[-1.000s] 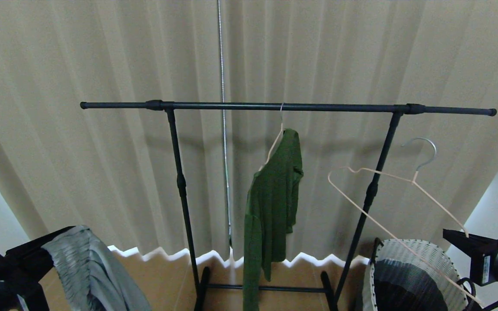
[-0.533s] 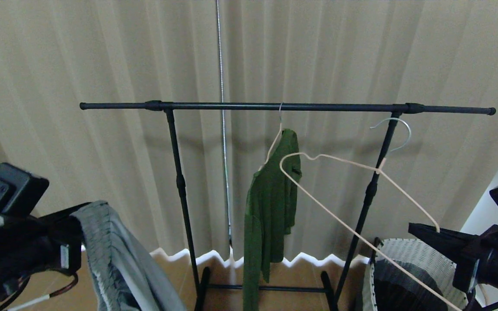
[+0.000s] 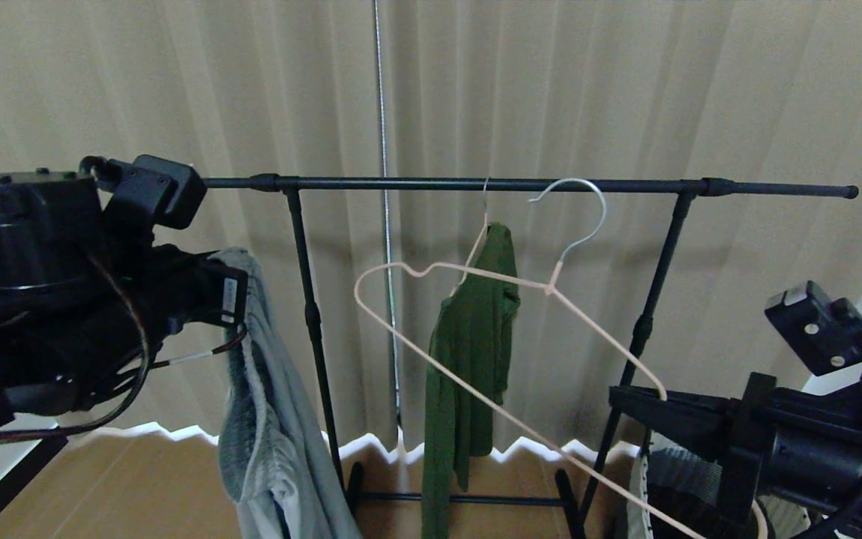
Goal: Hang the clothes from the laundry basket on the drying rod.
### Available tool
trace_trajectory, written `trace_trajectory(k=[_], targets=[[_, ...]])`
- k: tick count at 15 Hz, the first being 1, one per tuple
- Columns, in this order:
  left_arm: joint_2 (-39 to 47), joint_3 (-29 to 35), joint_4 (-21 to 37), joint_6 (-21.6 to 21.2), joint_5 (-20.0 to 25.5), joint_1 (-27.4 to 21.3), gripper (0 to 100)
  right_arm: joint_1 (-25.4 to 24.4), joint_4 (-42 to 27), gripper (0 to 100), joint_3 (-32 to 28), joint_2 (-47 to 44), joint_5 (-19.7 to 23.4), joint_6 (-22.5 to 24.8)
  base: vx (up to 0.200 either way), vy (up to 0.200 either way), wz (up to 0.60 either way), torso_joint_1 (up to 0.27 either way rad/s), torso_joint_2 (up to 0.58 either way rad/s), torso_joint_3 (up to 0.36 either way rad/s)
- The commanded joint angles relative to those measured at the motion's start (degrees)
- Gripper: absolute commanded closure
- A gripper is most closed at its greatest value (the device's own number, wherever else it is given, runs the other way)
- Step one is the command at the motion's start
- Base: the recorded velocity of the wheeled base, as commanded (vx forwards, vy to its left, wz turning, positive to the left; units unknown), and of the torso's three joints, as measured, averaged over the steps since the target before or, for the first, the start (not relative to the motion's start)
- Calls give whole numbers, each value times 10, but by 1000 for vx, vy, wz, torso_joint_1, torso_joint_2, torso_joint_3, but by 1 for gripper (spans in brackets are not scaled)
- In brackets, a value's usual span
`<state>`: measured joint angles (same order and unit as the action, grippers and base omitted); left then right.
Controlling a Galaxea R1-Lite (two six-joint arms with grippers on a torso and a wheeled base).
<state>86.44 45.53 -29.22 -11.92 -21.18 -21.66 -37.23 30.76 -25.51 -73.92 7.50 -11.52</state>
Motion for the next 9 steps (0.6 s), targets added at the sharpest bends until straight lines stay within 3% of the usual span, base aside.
trace_trajectory(k=[1,3,9], targets=[[64,56,21,24,-8,-6,100,-34,1,100,-2,-32,1,-1,0,0,0,0,0,0],[88,119,94,89,-10,-12,100,-69,21,100,-7,-66,1,-3,0,0,0,0,0,0],[106,136,103,100,-40,-10,100,-89,55,100,-17,-100,-7,-10,0,0,0,0,0,0]])
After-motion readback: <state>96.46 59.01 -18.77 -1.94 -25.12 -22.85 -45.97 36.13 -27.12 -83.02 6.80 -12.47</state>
